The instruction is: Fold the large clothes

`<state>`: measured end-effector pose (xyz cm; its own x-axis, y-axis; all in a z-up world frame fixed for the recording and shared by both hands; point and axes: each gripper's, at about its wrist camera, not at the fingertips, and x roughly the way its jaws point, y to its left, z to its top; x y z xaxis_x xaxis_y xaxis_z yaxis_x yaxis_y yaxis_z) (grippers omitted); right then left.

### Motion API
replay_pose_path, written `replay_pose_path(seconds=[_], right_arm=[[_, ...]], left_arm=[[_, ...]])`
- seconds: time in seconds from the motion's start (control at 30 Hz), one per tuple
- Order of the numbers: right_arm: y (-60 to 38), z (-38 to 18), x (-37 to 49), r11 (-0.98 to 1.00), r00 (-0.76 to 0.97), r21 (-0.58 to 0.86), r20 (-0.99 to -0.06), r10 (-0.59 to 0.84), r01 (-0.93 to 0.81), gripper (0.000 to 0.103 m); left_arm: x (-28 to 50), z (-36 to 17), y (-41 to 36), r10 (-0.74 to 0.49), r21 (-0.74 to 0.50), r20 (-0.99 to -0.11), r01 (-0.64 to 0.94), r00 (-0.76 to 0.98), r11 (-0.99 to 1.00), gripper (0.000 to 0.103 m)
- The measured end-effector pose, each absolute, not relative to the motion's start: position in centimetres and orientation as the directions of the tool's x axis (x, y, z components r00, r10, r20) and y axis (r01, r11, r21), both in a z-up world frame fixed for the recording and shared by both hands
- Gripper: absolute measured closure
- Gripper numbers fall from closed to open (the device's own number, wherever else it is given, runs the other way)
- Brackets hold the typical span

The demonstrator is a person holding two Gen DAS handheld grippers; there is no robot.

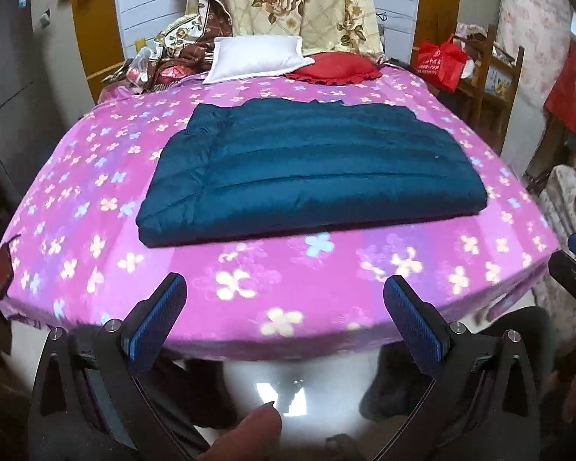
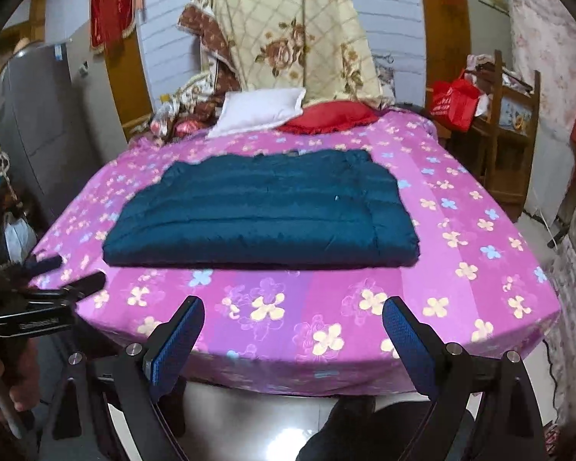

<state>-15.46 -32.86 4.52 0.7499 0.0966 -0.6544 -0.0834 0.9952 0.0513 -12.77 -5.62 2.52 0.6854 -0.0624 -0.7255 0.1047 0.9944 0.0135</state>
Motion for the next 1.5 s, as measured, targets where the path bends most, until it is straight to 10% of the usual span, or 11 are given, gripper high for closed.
replay_pose_path(seconds=[1.5], right_arm=[[-33.3, 5.2, -17.6, 0.998, 0.761, 0.011, -0.647, 0.06, -0.069, 0.01]], left_arm=[[-13.4, 1.2, -5.5, -0.081, -0.024, -0.765, 0.099, 0.639, 0.995, 0.0]])
